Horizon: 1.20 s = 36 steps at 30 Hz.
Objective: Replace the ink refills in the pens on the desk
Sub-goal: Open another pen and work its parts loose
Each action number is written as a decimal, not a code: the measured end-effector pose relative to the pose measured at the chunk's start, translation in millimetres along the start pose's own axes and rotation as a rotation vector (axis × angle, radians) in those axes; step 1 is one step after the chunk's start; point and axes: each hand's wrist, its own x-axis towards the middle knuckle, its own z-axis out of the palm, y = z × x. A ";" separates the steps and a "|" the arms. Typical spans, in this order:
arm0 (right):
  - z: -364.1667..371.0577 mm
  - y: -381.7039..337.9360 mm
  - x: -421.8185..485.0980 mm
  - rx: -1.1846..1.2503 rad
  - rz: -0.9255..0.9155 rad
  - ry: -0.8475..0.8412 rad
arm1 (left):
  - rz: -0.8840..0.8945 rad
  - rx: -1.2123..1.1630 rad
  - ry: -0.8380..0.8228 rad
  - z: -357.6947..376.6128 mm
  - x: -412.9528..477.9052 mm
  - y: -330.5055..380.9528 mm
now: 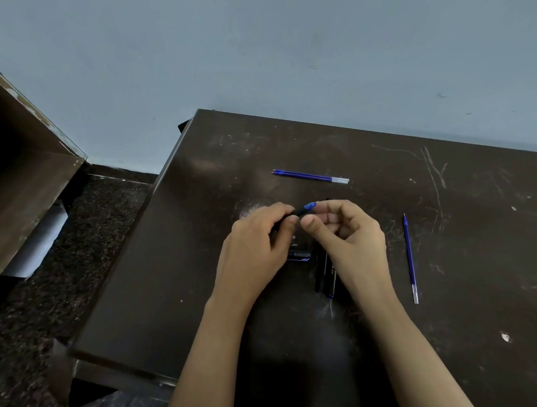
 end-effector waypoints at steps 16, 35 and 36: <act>-1.3 4.1 4.3 0.483 0.082 -0.092 | -0.003 -0.172 -0.024 2.3 -2.3 8.4; -4.6 6.0 7.0 0.598 0.126 -0.136 | 0.035 -0.185 -0.043 6.4 -1.2 10.2; -5.8 5.0 7.3 0.620 0.129 -0.158 | 0.028 -0.192 -0.040 6.5 -0.8 10.2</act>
